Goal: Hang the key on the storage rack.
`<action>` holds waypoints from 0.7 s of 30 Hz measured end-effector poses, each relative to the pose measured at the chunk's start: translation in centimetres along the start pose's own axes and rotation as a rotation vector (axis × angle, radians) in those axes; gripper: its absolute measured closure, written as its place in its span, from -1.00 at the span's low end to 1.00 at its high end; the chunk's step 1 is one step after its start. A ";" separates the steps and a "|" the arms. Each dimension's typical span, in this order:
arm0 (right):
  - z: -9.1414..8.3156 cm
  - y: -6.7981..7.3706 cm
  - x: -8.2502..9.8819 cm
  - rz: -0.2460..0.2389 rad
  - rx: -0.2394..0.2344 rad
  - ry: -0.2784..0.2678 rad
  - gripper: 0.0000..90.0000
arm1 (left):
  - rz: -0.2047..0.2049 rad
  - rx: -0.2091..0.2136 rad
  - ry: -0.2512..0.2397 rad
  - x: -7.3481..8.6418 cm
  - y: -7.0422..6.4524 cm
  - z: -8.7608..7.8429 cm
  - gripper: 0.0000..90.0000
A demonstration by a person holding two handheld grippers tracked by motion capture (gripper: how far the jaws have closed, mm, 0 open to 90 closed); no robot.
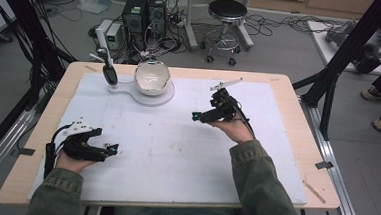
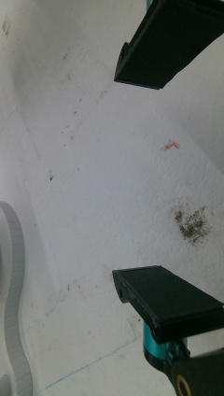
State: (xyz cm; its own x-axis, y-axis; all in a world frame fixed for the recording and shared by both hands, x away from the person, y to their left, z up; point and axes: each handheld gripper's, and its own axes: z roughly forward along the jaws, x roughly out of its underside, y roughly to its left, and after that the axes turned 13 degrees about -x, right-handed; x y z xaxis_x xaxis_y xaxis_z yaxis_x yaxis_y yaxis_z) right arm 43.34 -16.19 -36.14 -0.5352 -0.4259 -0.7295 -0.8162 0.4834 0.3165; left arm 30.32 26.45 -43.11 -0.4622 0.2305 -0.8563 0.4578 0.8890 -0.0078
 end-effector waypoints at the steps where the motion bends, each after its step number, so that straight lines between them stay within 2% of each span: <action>1: -0.2 -0.1 0.3 0.008 0.004 0.001 -0.99 | 0.000 -0.001 0.000 0.0 0.0 0.0 -0.85; 5: -1.1 0.2 0.6 0.008 0.022 0.004 -0.99 | -0.003 -0.001 0.000 0.0 0.0 -0.1 -0.85; 9: -2.0 1.0 1.0 -0.018 0.043 -0.009 -0.99 | -0.004 0.002 0.000 0.0 0.0 -0.1 -0.85; 11: -2.6 1.1 1.6 -0.013 0.034 -0.026 -0.99 | -0.002 0.005 -0.001 0.0 0.0 -0.1 -0.85; 18: -4.7 1.2 4.5 -0.011 0.048 -0.055 -0.99 | -0.005 0.018 0.006 0.0 -0.1 0.0 -0.85; 21: -5.5 1.1 5.7 0.000 0.052 -0.067 -0.99 | 0.008 0.017 0.012 0.0 -0.2 0.0 -0.85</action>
State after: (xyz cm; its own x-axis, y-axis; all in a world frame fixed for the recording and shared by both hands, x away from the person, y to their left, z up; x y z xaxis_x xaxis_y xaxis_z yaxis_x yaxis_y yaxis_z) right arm 38.22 -22.32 -36.59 -0.5179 -0.3751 -0.7688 -0.8031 0.5228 0.2859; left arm 30.21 26.28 -43.14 -0.4671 0.2426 -0.8502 0.4746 0.8801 -0.0096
